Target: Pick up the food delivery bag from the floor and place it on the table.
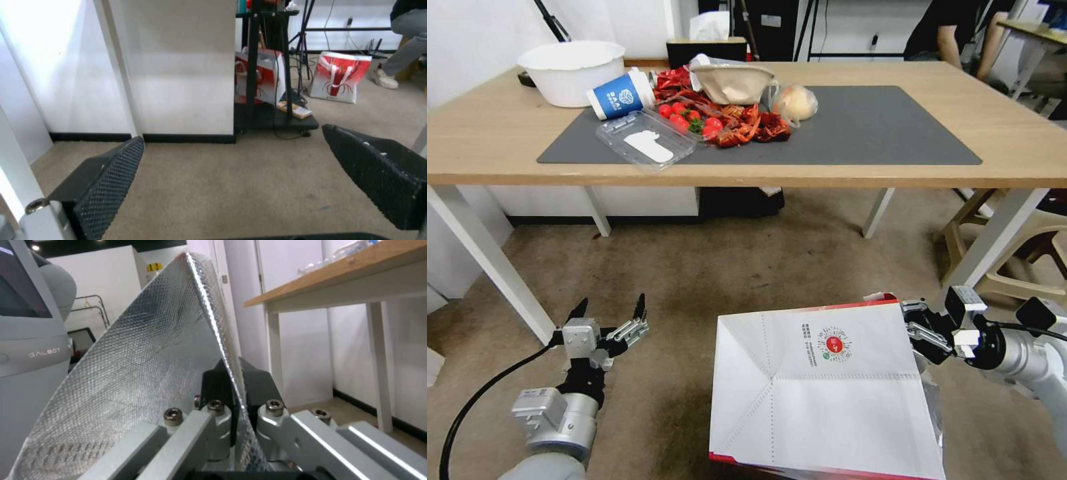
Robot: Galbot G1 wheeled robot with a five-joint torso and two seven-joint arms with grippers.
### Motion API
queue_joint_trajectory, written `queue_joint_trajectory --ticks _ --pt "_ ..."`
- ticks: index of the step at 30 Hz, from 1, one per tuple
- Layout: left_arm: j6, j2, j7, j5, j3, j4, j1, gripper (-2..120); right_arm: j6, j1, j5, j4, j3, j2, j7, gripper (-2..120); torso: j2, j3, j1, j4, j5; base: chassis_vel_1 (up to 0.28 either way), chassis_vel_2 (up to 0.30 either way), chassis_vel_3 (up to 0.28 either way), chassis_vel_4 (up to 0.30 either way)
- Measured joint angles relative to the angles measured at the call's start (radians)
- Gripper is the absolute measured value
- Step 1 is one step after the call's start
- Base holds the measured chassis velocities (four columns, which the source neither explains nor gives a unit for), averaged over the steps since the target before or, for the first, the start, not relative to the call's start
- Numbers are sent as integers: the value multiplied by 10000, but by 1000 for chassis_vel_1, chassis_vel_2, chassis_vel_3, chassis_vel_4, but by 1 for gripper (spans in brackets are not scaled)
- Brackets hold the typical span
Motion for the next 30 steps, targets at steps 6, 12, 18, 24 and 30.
queue_joint_trajectory --ticks 6,12,18,24,30 --pt "-8 14 -20 0 0 36 -11 100 16 53 -26 -43 -21 7 -1 0 220 162 60 0 0 0 0 0 0" --pt "-10 8 -27 17 2 39 -10 100 27 83 -57 -61 -40 24 -15 0 440 320 120 0 0 0 0 0 0" --pt "-10 -5 -25 21 6 38 -5 100 32 89 -72 -64 -51 41 -16 0 529 387 144 0 0 0 0 0 0" --pt "-10 -28 -25 36 11 38 1 100 35 90 -90 -65 -64 52 -27 0 694 499 197 0 0 0 0 0 0" --pt "-12 -45 -27 60 15 28 2 100 35 137 -126 -91 -80 38 -82 0 999 713 288 0 0 0 0 0 0"
